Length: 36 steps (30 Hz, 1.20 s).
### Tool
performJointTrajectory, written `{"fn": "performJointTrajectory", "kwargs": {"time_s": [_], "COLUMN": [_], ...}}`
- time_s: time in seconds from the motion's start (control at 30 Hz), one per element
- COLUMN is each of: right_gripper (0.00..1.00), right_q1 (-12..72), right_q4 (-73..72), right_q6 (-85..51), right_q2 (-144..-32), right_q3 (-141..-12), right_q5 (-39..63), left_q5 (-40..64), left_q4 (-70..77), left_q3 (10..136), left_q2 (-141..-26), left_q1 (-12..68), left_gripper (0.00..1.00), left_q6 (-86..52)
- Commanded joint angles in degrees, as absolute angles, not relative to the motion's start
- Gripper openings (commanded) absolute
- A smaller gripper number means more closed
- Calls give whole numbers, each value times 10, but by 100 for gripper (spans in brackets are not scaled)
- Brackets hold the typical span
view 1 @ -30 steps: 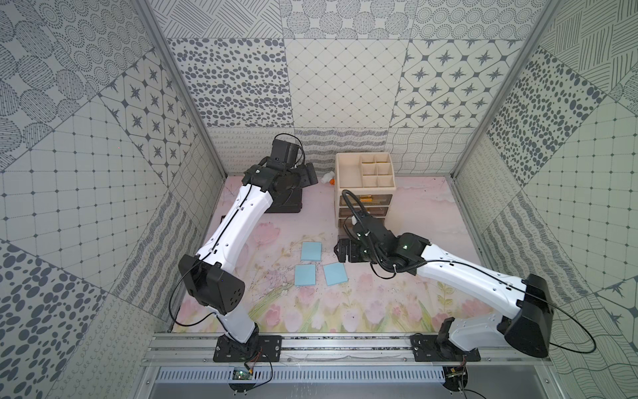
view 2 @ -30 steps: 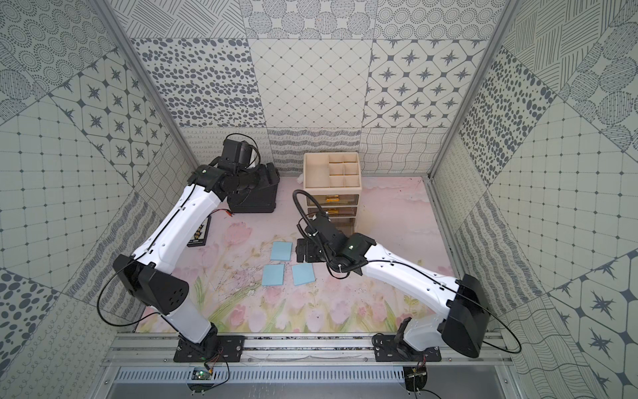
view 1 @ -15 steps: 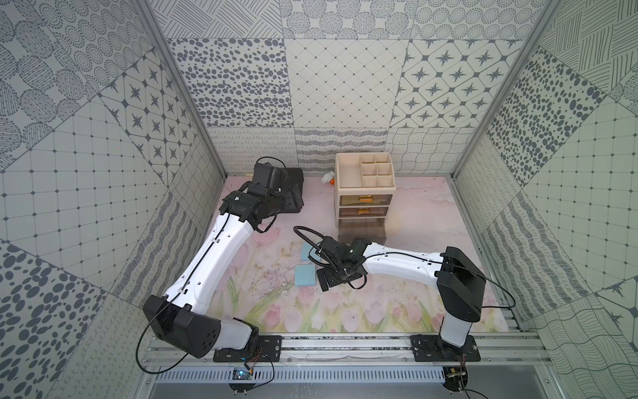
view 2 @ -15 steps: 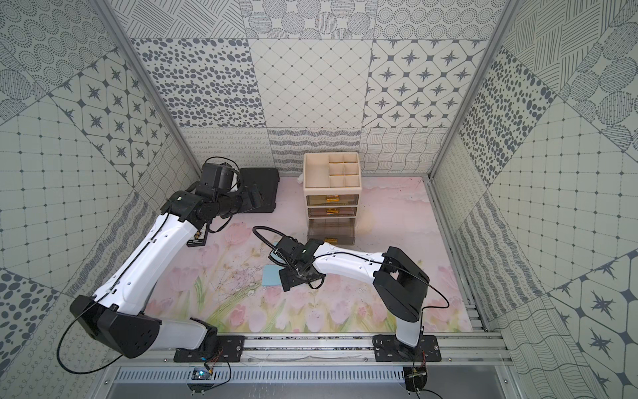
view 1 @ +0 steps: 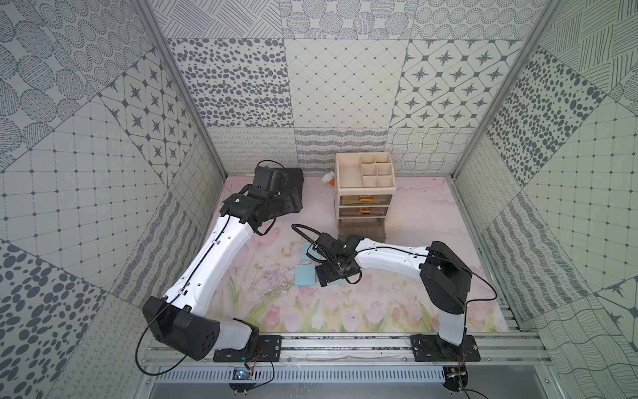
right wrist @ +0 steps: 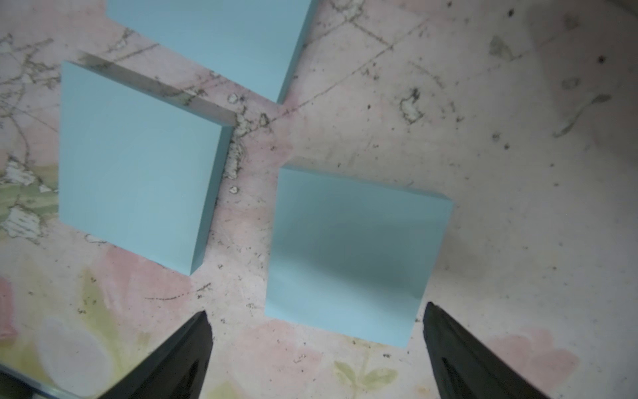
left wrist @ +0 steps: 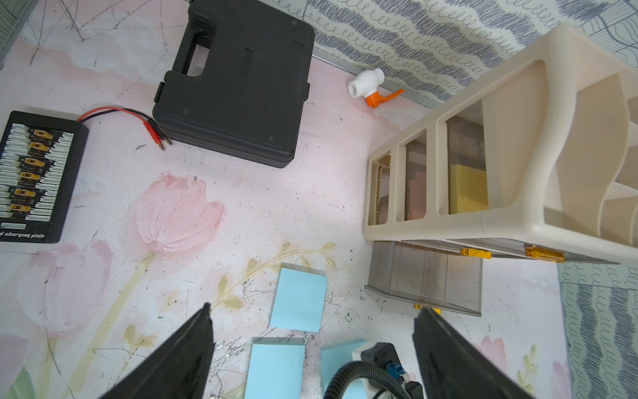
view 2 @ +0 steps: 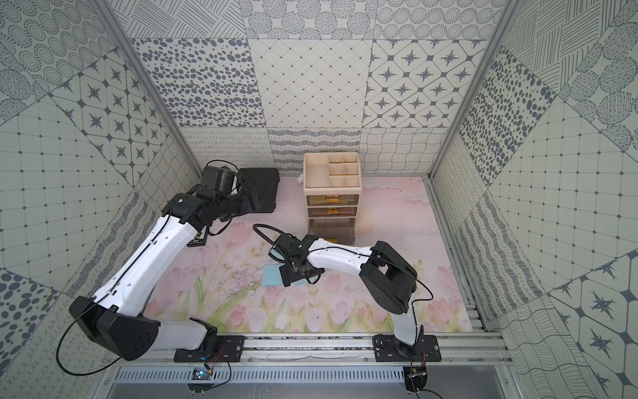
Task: Please put the sticky notes in the drawer by color
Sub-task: Pick up the sticky notes from the center of the board.
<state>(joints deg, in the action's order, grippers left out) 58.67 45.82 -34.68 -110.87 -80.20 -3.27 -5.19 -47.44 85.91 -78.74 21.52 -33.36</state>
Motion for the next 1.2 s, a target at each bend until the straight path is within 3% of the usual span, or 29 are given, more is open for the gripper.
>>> {"fn": "performJointTrajectory", "kwargs": {"time_s": [0.0,1.1,1.17], "right_gripper": [99,100,95], "right_q1": [583,577,577], "right_q4": [457,474,474], "right_q6": [-335,-365,-368], "right_q2": [-1117,-1190,-1192], "right_q3": [-816,-839,-840], "right_q5": [-34,-72,-70], "left_q5": [-69,-80,-78], "left_q4": [-485,-478,-477], "left_q3": [873,855,853], "left_q2": [-790,-777,-776], "left_q1": [207,196,195], "left_gripper": [93,92,92], "left_q6": [-321,-314,-315]}}
